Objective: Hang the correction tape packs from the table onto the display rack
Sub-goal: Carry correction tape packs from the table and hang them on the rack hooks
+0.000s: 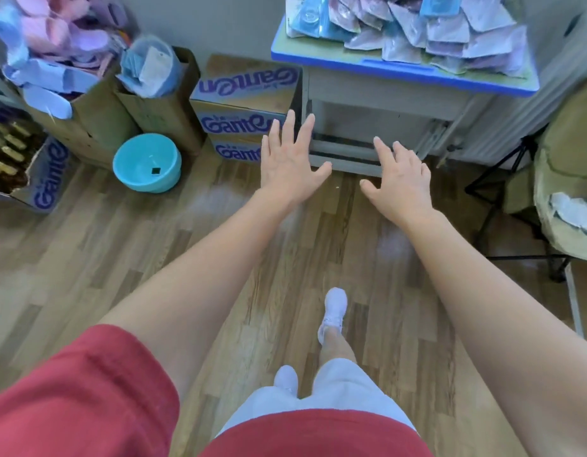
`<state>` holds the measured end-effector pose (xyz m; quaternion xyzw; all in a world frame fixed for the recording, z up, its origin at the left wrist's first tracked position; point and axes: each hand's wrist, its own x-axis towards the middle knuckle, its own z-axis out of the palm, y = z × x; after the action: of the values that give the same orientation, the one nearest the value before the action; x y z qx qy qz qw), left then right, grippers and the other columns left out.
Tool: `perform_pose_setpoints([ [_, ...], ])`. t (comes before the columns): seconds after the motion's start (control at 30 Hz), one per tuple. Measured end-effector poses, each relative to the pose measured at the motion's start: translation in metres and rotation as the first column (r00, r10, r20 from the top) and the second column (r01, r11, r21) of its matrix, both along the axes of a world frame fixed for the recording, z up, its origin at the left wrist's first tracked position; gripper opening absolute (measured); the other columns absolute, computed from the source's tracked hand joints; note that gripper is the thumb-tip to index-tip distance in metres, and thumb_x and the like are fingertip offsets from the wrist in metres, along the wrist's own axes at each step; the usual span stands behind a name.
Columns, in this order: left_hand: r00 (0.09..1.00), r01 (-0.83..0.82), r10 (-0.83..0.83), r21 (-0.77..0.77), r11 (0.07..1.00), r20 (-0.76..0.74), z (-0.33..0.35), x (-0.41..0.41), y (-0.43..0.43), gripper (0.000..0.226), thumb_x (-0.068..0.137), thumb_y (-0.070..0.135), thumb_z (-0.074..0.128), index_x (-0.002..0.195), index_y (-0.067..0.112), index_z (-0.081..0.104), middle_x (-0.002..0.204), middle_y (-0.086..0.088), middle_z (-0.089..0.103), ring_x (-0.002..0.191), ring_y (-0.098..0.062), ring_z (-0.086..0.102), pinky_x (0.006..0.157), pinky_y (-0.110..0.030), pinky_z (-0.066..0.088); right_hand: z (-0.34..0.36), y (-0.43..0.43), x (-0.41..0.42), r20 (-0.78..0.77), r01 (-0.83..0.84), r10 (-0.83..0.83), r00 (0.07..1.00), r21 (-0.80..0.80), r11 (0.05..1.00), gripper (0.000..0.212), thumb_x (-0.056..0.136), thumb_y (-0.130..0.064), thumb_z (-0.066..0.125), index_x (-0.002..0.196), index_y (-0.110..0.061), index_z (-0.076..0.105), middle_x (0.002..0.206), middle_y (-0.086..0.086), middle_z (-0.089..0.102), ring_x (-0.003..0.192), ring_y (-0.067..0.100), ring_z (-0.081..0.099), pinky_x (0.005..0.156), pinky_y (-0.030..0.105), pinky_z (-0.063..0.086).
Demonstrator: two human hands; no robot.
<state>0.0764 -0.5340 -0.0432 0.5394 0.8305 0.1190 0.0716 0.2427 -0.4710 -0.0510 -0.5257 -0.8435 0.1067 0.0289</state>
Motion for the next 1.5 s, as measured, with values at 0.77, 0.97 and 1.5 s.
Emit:
perform_pose_setpoints([
  [0.77,0.998,-0.030,0.026,0.070,0.997,0.048,0.024,-0.134,0.403,0.078,0.091,0.049,0.051,0.153,0.024,0.011,0.160,-0.008,0.003,0.147,-0.029,0.001,0.118,-0.040,0.003,0.030,0.413,-0.130,-0.033,0.014,-0.013,0.999,0.030,0.999,0.072,0.093,-0.038,0.051,0.151,-0.026,0.012,0.156,0.012,0.017,0.143,0.032,0.016,0.115,0.048,0.014],
  [0.97,0.999,0.028,-0.031,0.077,0.997,0.035,0.038,-0.175,0.497,0.078,0.091,0.048,0.051,0.153,0.023,0.011,0.160,-0.009,0.003,0.147,-0.030,0.002,0.119,-0.040,0.004,0.040,0.495,-0.165,-0.097,0.111,-0.112,0.989,-0.011,0.994,0.072,0.092,-0.036,0.054,0.151,-0.022,0.016,0.155,0.013,0.020,0.139,0.034,0.021,0.112,0.048,0.020],
  [1.5,0.995,0.094,-0.094,-0.035,0.995,-0.012,0.015,-0.201,0.653,0.080,0.090,0.051,0.053,0.153,0.027,0.009,0.161,-0.008,0.001,0.147,-0.029,-0.001,0.119,-0.041,0.002,0.006,0.648,-0.208,-0.234,0.229,-0.298,0.926,-0.281,0.932,0.070,0.093,-0.034,0.055,0.151,-0.019,0.017,0.153,0.018,0.020,0.135,0.038,0.030,0.108,0.040,0.027],
])
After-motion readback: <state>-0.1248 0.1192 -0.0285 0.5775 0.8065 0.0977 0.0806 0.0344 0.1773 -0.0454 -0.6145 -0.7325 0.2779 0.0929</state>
